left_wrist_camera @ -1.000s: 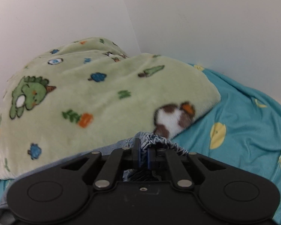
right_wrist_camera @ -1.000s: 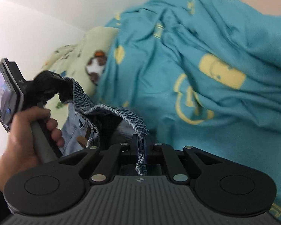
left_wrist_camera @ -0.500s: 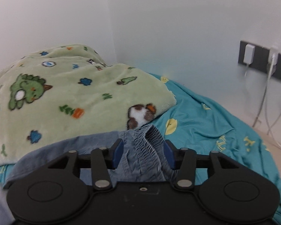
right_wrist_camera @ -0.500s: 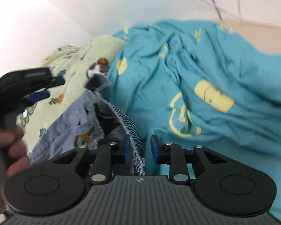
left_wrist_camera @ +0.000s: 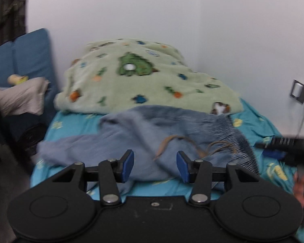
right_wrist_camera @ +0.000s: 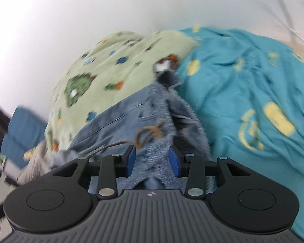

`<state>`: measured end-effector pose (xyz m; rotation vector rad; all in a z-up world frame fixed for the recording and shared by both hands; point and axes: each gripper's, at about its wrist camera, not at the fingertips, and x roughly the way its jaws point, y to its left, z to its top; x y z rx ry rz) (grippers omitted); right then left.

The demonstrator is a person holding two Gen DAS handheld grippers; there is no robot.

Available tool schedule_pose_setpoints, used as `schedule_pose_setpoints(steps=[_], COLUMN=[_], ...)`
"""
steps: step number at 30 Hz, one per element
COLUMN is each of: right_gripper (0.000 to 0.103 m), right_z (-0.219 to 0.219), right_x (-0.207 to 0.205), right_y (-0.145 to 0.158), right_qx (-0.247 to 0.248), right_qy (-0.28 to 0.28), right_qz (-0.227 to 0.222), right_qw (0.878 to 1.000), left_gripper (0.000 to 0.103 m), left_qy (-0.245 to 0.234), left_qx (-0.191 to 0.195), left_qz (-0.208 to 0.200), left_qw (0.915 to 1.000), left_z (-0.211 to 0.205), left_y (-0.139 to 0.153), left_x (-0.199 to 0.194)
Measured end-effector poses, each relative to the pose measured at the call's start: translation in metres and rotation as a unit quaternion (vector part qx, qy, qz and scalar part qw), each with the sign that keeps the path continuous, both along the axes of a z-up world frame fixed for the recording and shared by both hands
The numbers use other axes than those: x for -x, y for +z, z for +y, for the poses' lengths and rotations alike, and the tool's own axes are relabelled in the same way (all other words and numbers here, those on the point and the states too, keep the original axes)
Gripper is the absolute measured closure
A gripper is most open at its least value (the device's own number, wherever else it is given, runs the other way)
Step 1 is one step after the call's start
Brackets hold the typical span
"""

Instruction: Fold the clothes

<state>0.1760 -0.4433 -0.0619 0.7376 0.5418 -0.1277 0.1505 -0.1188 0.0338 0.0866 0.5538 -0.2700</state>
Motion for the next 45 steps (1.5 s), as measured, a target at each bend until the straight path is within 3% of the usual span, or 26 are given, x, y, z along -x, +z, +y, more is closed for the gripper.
schedule_pose_setpoints(steps=[4, 6, 8, 14, 18, 20, 23, 29, 32, 40, 43, 45], right_gripper=[0.049, 0.046, 0.035, 0.034, 0.047, 0.072, 0.088, 0.092, 0.092, 0.091, 0.089, 0.085], right_z=[0.003, 0.001, -0.003, -0.004, 0.007, 0.009, 0.013, 0.02, 0.016, -0.007, -0.005, 0.003], right_x=[-0.017, -0.028, -0.037, -0.058, -0.063, -0.062, -0.057, -0.023, 0.001, 0.03, 0.031, 0.039], right_y=[0.002, -0.008, -0.022, -0.047, -0.05, -0.049, -0.043, 0.0, 0.014, -0.025, -0.029, -0.018], right_qx=[0.043, 0.05, 0.05, 0.015, 0.01, 0.016, 0.033, 0.076, 0.098, 0.056, 0.014, 0.025], right_qy=[0.029, 0.032, 0.022, 0.028, 0.051, 0.055, 0.065, 0.04, 0.013, -0.048, -0.049, -0.058], right_qz=[0.006, 0.022, 0.045, 0.052, 0.047, 0.049, 0.044, 0.004, 0.008, 0.12, 0.117, 0.096], right_qw=[0.999, 0.998, 0.998, 0.998, 0.997, 0.997, 0.996, 0.996, 0.995, 0.99, 0.992, 0.993], left_gripper=[0.055, 0.054, 0.054, 0.054, 0.054, 0.055, 0.056, 0.057, 0.057, 0.057, 0.057, 0.057], left_qy=[0.02, 0.031, 0.022, 0.026, 0.032, 0.032, 0.023, 0.021, 0.024, 0.03, 0.034, 0.038], left_qx=[0.038, 0.066, 0.079, 0.094, 0.093, 0.09, 0.1, 0.117, 0.128, 0.132, 0.129, 0.132], left_qz=[0.013, 0.027, 0.048, 0.084, 0.087, 0.087, 0.085, 0.063, 0.065, 0.056, 0.059, 0.062], left_qw=[0.999, 0.997, 0.9955, 0.9916, 0.9913, 0.9917, 0.9911, 0.9909, 0.9894, 0.9893, 0.9893, 0.9886], left_z=[0.031, 0.045, 0.051, 0.065, 0.067, 0.066, 0.066, 0.07, 0.074, 0.077, 0.08, 0.084], left_y=[-0.021, -0.035, -0.049, -0.075, -0.083, -0.084, -0.08, -0.068, -0.064, -0.059, -0.06, -0.06], left_x=[0.012, 0.013, 0.005, -0.02, -0.025, -0.026, -0.022, -0.011, -0.006, -0.001, 0.0, 0.002])
